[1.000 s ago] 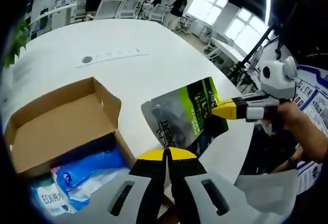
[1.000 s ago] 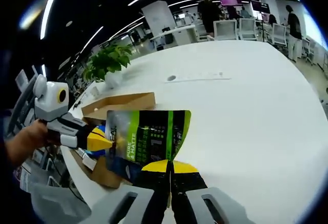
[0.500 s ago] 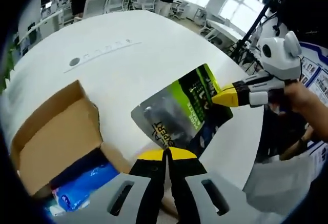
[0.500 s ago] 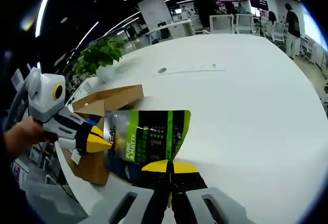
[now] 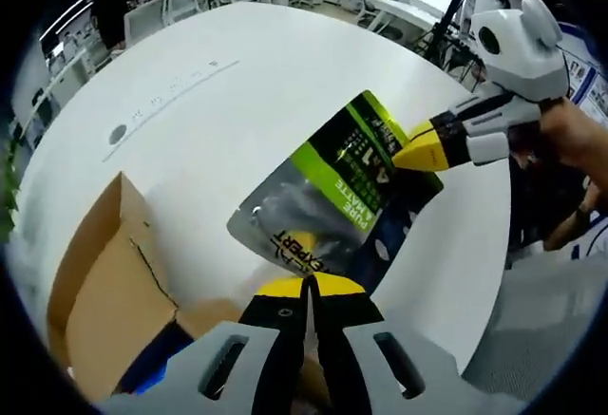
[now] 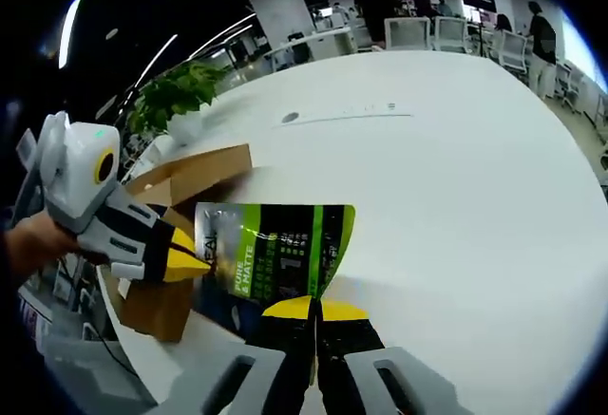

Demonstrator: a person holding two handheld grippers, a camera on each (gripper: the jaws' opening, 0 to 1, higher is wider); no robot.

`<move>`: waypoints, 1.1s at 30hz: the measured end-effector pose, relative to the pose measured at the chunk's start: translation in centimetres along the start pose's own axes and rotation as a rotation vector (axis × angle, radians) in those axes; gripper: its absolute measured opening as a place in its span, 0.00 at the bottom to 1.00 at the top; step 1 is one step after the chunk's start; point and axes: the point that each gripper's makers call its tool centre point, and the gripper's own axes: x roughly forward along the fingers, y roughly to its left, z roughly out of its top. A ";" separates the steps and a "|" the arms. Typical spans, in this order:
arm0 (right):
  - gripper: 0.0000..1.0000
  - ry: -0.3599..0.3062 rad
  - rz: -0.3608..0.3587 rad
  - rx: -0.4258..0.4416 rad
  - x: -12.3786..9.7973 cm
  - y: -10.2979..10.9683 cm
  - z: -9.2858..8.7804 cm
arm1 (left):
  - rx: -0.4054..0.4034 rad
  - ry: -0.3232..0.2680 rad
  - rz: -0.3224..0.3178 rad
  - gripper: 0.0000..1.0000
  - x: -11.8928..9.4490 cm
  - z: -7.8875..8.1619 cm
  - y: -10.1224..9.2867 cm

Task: Operate the shoe box by opening the lid, removing the specified soft item, and placing it in the target area until the item is outside and the box remains undamaged.

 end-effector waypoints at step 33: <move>0.00 0.014 -0.043 -0.146 3.0 -1.7 -1.0 | 0.267 0.136 0.074 0.01 3.0 -0.8 0.7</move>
